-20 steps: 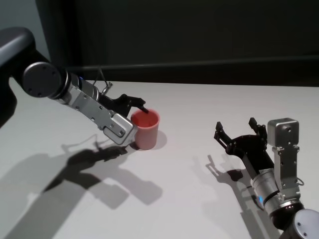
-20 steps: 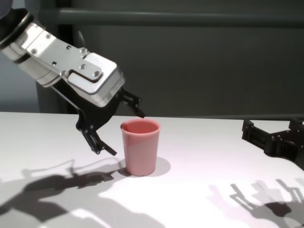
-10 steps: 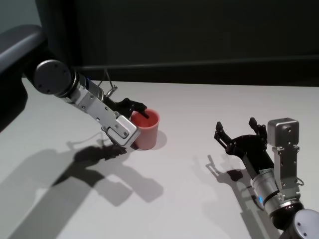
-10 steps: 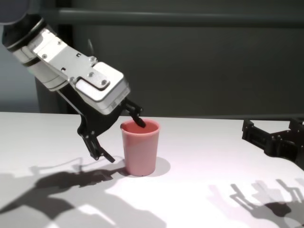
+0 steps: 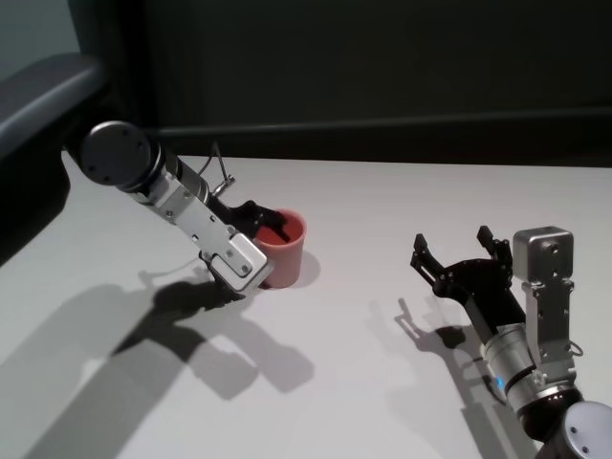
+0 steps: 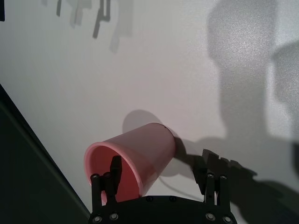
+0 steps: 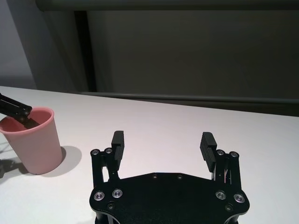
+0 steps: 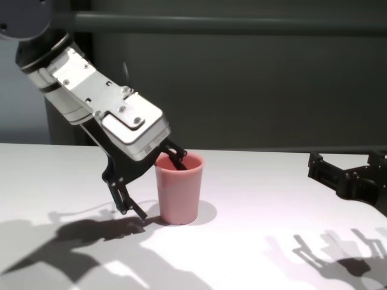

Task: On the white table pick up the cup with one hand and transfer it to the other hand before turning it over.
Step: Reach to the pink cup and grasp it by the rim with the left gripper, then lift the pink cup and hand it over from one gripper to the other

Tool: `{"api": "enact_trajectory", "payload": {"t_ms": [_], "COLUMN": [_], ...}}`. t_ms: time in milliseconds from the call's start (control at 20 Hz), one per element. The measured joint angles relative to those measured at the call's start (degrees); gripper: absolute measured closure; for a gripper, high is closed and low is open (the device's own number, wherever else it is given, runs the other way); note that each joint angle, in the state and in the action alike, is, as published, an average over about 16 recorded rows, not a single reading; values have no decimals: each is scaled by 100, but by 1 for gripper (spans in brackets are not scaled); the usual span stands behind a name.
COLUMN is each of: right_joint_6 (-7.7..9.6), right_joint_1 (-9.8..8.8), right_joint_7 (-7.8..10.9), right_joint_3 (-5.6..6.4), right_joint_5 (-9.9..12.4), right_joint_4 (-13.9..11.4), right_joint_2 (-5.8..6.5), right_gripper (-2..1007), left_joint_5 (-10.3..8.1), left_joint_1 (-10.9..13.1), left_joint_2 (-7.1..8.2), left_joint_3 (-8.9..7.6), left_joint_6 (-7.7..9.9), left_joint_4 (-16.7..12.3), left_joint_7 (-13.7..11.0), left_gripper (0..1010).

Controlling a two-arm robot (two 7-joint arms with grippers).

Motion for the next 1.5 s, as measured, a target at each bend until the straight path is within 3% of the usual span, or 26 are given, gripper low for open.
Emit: {"api": "enact_trajectory", "payload": {"t_ms": [500,1500], "right_joint_6": [0,0], "right_joint_1": [0,0], "right_joint_7": [0,0], "right_joint_3": [0,0], "right_joint_5": [0,0], "right_joint_4": [0,0], "right_joint_2": [0,0], "right_gripper": [3,3], "left_joint_5": [-102,-509], "left_joint_1": [-21,125], "left_joint_2": [-16,206], "left_joint_3": [150,233], "left_joint_6": [-7,128], "left_joint_4": [27,-211], "left_joint_7": [-36,154], "left_gripper": [163,839]}}
